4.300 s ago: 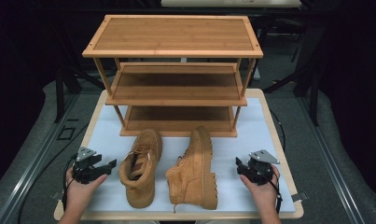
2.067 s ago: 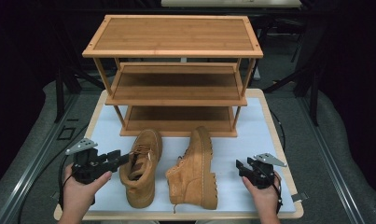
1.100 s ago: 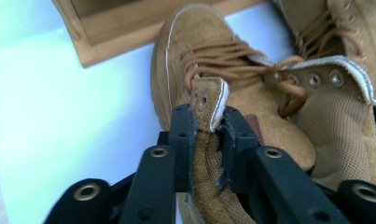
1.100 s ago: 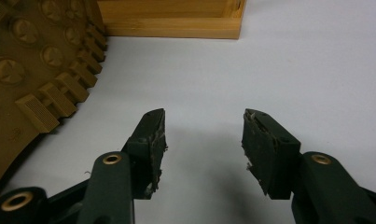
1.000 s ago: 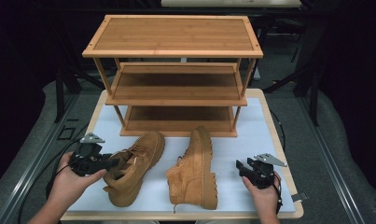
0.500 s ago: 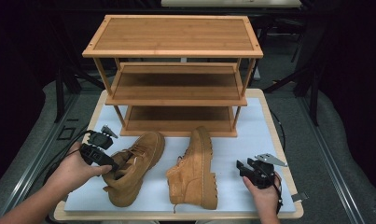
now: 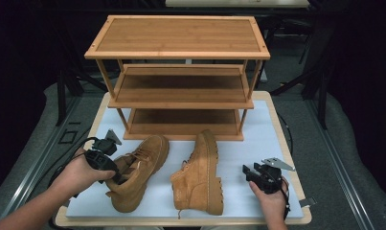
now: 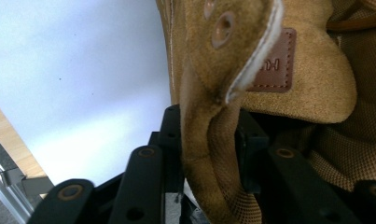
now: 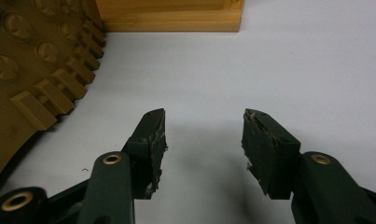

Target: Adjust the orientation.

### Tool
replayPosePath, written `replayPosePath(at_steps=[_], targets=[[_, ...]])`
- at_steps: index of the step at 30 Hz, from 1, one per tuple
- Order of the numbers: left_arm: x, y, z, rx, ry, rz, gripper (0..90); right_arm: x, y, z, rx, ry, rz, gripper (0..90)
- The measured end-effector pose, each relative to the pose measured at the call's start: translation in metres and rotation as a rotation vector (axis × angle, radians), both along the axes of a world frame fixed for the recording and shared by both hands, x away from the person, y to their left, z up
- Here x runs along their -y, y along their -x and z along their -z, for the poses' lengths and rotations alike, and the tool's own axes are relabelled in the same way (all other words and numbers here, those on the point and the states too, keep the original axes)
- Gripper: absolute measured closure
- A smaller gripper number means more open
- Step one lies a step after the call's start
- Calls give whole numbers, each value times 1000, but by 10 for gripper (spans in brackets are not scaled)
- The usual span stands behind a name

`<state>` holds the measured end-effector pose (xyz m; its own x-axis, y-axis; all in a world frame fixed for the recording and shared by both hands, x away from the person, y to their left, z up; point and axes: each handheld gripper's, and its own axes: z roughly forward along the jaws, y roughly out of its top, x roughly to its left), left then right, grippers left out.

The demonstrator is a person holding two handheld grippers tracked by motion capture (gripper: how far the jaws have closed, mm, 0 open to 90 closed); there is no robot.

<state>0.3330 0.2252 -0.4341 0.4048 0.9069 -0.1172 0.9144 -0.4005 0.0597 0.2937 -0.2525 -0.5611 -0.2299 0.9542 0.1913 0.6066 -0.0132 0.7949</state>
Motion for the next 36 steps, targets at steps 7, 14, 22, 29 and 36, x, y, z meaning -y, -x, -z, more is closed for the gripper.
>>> replayPosePath(at_steps=[7, 14, 22, 29, 36], targets=[[1, -3, -1, -23, 14, 32, 739, 1, 0, 0, -5, -3, 0, 490], [-4, -9, 0, -80, 65, 61, 761, 1, 0, 0, -6, 1, 4, 490], [-13, -12, 0, -147, 264, -43, 773, 3, 0, 0, -9, -11, 3, 489], [-33, -10, -5, -156, 446, -149, 783, 4, -1, 1, -4, -20, 12, 490], [-44, -2, -22, -151, 532, -177, 785, 5, -1, 2, -7, -31, 19, 491]])
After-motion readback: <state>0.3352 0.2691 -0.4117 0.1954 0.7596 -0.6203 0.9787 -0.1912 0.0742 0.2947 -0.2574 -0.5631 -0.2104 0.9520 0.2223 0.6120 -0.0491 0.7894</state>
